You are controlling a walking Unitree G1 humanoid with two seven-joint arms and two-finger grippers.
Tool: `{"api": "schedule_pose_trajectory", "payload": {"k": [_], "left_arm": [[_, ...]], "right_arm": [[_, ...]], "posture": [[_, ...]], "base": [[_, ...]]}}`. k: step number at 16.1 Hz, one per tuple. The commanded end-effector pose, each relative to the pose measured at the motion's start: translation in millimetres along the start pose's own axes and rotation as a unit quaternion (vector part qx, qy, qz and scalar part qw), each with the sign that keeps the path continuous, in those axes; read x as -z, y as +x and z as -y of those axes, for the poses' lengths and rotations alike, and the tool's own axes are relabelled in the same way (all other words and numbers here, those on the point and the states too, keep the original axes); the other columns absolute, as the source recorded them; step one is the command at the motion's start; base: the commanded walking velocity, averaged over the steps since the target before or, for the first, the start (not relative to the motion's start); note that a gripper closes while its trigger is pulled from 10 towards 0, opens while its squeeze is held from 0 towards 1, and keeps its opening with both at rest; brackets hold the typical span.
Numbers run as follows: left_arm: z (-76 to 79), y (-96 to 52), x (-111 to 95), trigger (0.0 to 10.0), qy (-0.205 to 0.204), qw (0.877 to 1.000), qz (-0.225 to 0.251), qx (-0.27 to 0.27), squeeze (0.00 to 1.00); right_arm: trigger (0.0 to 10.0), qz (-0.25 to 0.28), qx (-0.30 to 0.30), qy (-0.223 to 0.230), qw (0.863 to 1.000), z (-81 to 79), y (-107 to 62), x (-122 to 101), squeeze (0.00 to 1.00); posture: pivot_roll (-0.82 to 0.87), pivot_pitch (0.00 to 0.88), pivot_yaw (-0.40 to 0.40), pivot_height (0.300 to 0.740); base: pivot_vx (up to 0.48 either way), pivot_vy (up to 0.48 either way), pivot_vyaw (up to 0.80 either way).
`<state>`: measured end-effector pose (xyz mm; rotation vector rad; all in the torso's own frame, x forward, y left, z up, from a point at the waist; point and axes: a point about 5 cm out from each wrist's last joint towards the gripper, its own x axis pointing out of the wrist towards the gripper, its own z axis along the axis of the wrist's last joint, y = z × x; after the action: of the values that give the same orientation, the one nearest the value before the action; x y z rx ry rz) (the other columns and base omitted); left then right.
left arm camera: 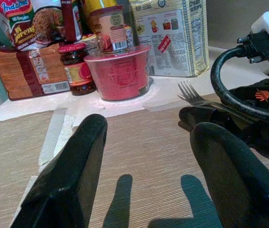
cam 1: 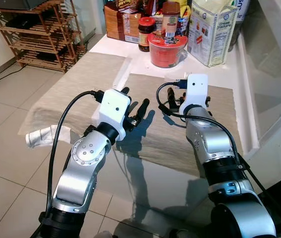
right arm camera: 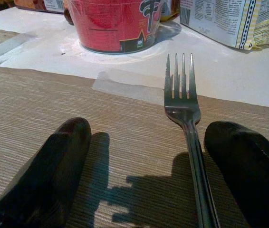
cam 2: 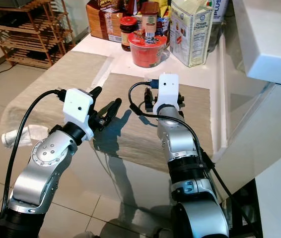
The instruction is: Setting the table
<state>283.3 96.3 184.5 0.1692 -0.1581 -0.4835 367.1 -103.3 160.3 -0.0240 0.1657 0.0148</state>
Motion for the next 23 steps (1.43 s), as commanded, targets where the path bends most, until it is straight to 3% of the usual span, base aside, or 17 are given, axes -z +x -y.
{"api": "schedule_pose_trajectory", "payload": {"k": [1,9,12,14,17,21,22,23], "left_arm": [[-0.3,-1.2,-2,10.0,0.006,1.000,-0.001,-0.001,0.00],[2.1,0.5,-2,10.0,0.005,1.000,0.000,0.005,0.00],[3.1,-1.1,0,10.0,0.002,1.000,-0.004,0.012,0.00],[5.0,-10.1,7,10.0,0.014,0.998,-0.025,0.050,0.00],[-1.1,-15.9,10,10.0,0.024,0.997,-0.038,0.060,0.00],[3.1,-12.4,0,10.0,0.019,0.997,-0.027,0.071,0.00],[3.8,-12.3,0,10.0,0.016,0.997,-0.026,0.073,0.00],[4.2,-12.6,0,10.0,0.013,0.997,-0.027,0.076,0.00]], "right_arm": [[10.0,-0.024,0.009,-0.007,1.000,2.9,-1.3,10,0.00],[10.0,0.036,0.052,-0.027,0.998,15.4,-6.2,-2,0.00],[10.0,0.026,0.059,-0.028,0.998,18.4,-7.2,4,0.00],[10.0,0.016,0.058,-0.031,0.998,18.2,-6.7,10,0.00],[10.0,0.001,0.057,-0.026,0.998,18.2,-4.6,17,0.00],[9.9,-0.023,0.041,-0.007,0.999,12.2,-4.2,25,0.00],[3.3,-0.024,0.038,-0.005,0.999,11.4,-5.2,26,0.00],[0.0,-0.028,0.036,-0.003,0.999,11.8,-5.5,28,0.00]], "posture": [[0.09,0.049,0.017,0.740],[0.07,0.050,0.025,0.740],[0.07,0.058,0.026,0.740],[0.08,0.065,0.028,0.740],[0.09,0.069,0.033,0.740],[0.10,0.072,0.031,0.740],[0.10,0.074,0.030,0.740],[0.10,0.074,0.030,0.740]], "base": [[0.000,0.000,0.00],[0.000,0.000,0.00],[0.000,0.000,0.00],[0.000,0.000,0.00],[0.000,0.000,0.00],[0.000,0.000,0.00],[0.000,0.000,0.00],[0.000,0.000,0.00]]}}
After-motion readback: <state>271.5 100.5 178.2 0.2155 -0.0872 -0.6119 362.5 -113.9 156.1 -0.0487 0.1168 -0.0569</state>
